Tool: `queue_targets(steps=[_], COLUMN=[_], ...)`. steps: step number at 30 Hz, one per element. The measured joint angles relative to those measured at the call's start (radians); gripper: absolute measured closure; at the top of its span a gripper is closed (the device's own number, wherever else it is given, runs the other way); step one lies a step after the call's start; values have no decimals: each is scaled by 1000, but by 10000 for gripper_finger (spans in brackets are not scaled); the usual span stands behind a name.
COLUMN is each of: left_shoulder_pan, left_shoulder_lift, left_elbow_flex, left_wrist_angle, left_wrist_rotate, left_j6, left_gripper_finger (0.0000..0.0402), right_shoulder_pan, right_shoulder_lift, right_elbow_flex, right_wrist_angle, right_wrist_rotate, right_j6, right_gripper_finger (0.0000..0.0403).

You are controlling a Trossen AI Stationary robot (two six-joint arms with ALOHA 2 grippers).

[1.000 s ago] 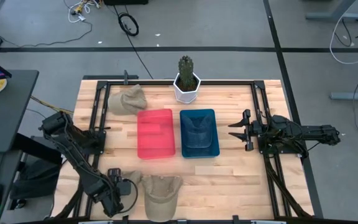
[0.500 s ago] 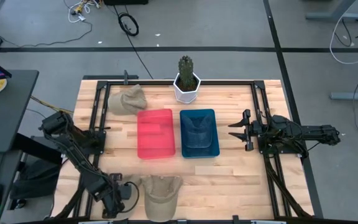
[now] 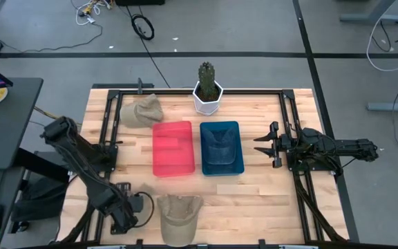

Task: Pick & Place hat
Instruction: Put the bottom left light brown cup into the red bin

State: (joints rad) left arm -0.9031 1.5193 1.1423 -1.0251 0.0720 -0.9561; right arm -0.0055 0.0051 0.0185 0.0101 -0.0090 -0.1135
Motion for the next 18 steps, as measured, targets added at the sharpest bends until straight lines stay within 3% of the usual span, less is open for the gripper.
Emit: queue_targets(steps=[8,13,18], left_shoulder_pan=[107,226,378], left_shoulder_lift=[-16,-16,-16], left_elbow_flex=[211,259,274], left_wrist_angle=[-253,-349,-345], left_wrist_rotate=[-195,-268,-312], left_j6=[164,315,478], left_gripper_finger=[398,398,398], right_shoulder_pan=[0,0,0], right_shoulder_lift=[0,0,0], right_elbow_flex=[0,0,0], right_wrist_angle=[0,0,0], right_wrist_rotate=[0,0,0], right_j6=[0,0,0], right_gripper_finger=[250,250,250])
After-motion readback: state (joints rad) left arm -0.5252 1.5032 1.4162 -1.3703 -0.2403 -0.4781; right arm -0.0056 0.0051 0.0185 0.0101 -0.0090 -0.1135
